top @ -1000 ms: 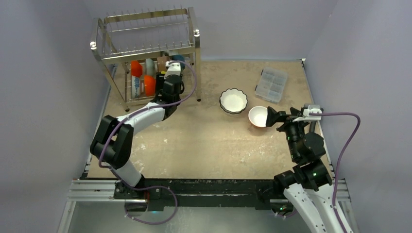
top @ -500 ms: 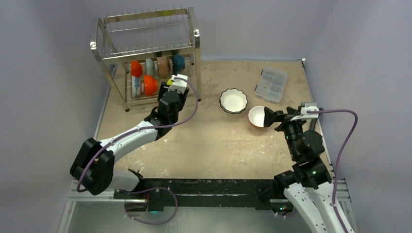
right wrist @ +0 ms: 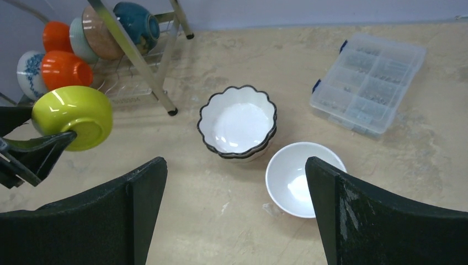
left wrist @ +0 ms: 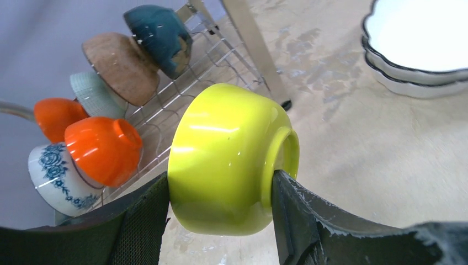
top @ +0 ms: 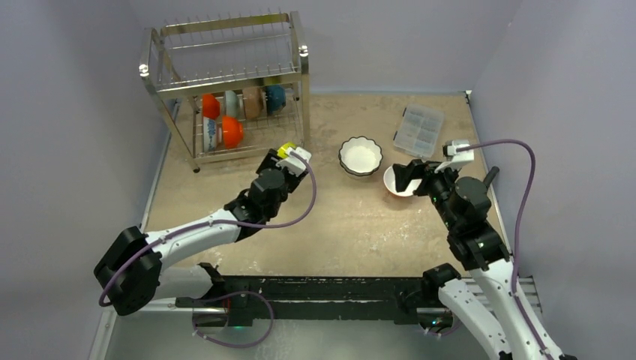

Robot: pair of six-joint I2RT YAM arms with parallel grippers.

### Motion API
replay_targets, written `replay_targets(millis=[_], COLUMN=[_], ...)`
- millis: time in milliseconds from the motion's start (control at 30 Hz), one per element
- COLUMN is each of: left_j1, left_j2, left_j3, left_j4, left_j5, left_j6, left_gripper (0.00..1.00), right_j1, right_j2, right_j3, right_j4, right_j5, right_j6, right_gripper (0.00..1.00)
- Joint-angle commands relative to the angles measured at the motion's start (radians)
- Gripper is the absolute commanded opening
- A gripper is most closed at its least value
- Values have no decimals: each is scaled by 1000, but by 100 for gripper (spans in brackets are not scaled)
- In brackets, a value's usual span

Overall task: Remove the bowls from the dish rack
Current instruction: Place the bowl with the bowl.

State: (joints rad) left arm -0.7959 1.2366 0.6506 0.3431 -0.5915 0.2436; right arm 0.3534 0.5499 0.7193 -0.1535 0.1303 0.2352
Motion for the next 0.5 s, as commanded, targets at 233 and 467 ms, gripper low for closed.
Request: replay_targets(millis=[233, 467], left_j1=[-248, -457], left_j2=[-72, 13], left_j3=[-115, -174], left_j4=[128, 347], left_j5=[-111, -314], left_j6=[199, 419], left_gripper=[11, 7], right_j1=[6, 6], right_j2=[253, 373], right_j3=[106, 137], right_j4=[-97, -117], right_j5=[-244, -369], right_j6=[44, 42], right_gripper=[99, 99])
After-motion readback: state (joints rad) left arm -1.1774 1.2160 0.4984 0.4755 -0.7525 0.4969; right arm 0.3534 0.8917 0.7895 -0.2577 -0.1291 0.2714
